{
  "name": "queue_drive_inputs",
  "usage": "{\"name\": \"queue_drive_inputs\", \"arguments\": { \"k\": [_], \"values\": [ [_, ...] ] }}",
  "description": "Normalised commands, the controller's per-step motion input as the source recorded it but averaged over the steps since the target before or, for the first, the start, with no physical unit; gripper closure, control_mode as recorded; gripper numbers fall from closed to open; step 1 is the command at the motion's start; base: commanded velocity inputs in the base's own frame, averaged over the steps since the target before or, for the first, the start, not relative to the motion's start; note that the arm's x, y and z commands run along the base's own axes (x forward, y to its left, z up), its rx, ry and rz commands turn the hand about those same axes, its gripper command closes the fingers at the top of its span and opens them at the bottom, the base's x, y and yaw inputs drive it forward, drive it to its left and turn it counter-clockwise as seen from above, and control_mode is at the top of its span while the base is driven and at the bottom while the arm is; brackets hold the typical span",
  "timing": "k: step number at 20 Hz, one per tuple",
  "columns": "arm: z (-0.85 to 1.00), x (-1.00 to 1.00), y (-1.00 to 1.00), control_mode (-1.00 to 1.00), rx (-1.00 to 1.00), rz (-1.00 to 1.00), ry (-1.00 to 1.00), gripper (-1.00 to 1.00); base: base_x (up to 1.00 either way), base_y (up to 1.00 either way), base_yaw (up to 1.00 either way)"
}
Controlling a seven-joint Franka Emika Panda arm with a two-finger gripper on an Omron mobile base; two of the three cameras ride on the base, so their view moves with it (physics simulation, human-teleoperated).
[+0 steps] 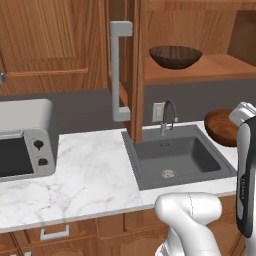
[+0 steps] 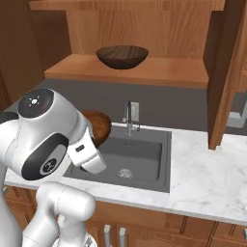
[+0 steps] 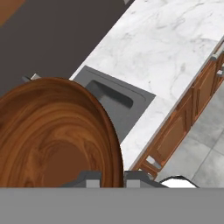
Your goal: Pick up the bowls on the counter and stack them on top of one another in the open cabinet. Place the smaller bowl on top of the larger bowl.
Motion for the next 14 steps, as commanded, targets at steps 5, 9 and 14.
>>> {"name": "queue_drive_inputs", "arguments": {
  "k": [5, 9, 14],
  "values": [
    [0.0, 0.0, 0.0, 1.0, 0.0, 0.0, 0.0, 1.0, -0.01, -0.37, -0.08],
    [0.0, 0.0, 0.0, 1.0, 0.0, 0.0, 0.0, 1.0, -0.28, -0.24, -0.06],
    [0.0, 0.0, 0.0, 1.0, 0.0, 0.0, 0.0, 1.0, -0.51, -0.1, 0.0]
  ]
}}
